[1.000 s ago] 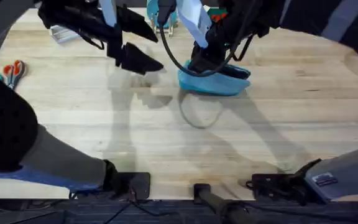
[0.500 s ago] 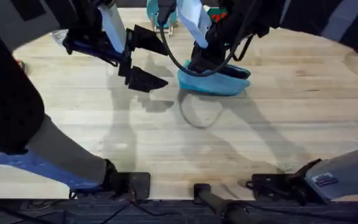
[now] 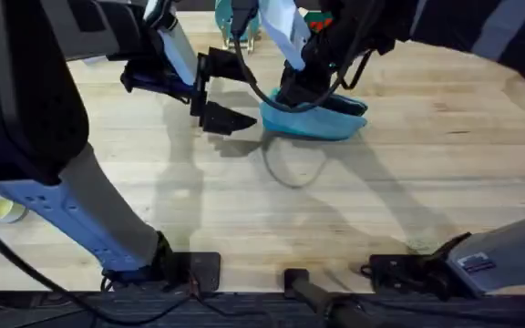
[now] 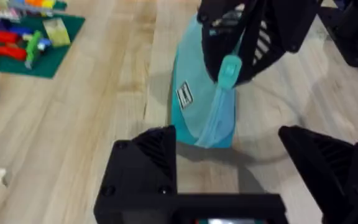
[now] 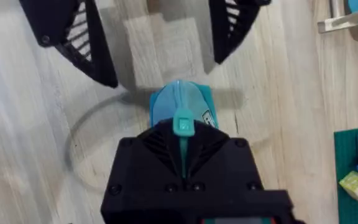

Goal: Unzip the bag, pick up the pens from the table one at a time and place them inside, then zip the bag closed.

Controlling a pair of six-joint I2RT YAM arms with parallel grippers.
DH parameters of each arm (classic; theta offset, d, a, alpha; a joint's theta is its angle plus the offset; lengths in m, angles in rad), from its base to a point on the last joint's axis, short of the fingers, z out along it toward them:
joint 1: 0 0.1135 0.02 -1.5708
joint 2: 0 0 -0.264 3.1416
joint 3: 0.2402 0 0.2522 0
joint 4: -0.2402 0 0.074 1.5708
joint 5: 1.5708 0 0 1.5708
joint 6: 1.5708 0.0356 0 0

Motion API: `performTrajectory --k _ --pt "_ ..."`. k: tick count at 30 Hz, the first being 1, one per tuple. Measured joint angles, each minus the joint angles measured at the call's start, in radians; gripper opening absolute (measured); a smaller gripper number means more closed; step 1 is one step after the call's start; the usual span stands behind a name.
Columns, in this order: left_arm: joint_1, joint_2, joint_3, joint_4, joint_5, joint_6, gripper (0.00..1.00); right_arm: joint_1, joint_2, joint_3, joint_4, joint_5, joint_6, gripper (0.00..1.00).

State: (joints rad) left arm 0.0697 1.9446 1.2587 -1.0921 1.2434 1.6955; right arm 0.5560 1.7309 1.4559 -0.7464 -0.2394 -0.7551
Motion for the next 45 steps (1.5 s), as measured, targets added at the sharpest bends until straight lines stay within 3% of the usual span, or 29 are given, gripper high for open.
performTrajectory --k 14,24,37,45 --pt "-0.084 0.000 0.000 0.079 0.007 0.003 0.993 0.000 0.000 0.000 0.000 0.000 0.000 0.031" --pt "-0.094 0.000 0.000 0.083 -0.021 -0.003 0.993 0.000 0.000 0.000 0.000 0.000 0.000 0.031" --pt "-0.095 0.000 0.000 0.105 -0.032 -0.127 0.993 0.000 0.000 0.000 0.000 0.000 0.000 0.031" --pt "-0.100 0.000 0.000 0.113 -0.032 -0.148 0.993 0.000 0.000 0.000 0.000 0.000 0.000 0.031"
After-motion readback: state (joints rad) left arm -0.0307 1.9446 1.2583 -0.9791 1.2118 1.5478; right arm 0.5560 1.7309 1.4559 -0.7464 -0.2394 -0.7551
